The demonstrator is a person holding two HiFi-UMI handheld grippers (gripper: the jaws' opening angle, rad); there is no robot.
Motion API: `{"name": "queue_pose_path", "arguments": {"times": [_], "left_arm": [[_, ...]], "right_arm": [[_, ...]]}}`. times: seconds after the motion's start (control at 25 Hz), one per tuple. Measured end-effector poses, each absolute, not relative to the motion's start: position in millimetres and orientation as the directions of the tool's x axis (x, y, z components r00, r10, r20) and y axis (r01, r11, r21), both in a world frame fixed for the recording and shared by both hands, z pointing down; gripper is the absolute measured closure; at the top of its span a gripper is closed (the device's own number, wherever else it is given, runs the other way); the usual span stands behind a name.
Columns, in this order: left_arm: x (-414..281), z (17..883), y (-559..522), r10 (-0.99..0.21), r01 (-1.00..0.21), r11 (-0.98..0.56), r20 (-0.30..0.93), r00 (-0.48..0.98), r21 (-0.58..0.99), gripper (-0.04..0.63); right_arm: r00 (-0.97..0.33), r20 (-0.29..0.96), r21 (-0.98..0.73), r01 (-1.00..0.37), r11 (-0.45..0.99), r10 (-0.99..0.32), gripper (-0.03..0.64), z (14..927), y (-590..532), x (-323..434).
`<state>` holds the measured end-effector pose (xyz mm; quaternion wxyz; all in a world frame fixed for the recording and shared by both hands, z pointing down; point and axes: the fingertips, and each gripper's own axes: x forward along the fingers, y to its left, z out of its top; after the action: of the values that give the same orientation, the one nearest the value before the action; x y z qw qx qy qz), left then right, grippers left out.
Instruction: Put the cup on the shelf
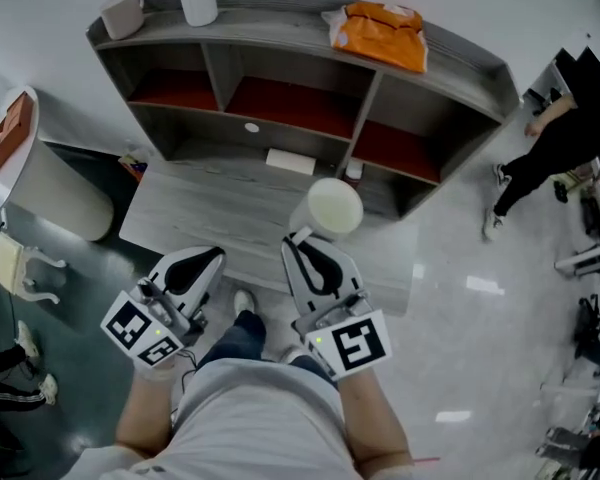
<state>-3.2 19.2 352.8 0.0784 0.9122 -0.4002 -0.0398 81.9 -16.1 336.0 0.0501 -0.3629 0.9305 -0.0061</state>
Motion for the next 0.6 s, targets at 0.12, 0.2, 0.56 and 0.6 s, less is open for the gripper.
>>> {"name": "queue_pose_path", "arguments": {"times": [0.12,0.2,0.56,0.6], "left_arm": [[-19.8,353.6,-7.1,-0.722,-0.709,-0.682,-0.012,0.691,0.178,0.58],[-30.3,353.6,-25.2,-0.711,-0.697,-0.694,-0.014,0.703,0.18,0.578],[-78.3,345.7,-88.8,-0.643,-0.631,-0.758,-0.025,0.766,0.163,0.579],[-82.5,345.3,-93.9,-0.635,-0.624,-0.765,-0.025,0.772,0.161,0.58]], "right_arm": [[-0.712,-0.077,-0.047,-0.696,0.716,-0.698,0.581,340.9,-39.9,68.3],[-0.697,-0.073,-0.045,-0.712,0.7,-0.713,0.581,342.9,-57.2,59.2],[-0.622,-0.052,-0.012,-0.782,0.623,-0.781,0.581,344.5,-126.5,19.1],[-0.614,-0.052,-0.005,-0.788,0.615,-0.787,0.581,344.1,-133.6,15.8]]}}
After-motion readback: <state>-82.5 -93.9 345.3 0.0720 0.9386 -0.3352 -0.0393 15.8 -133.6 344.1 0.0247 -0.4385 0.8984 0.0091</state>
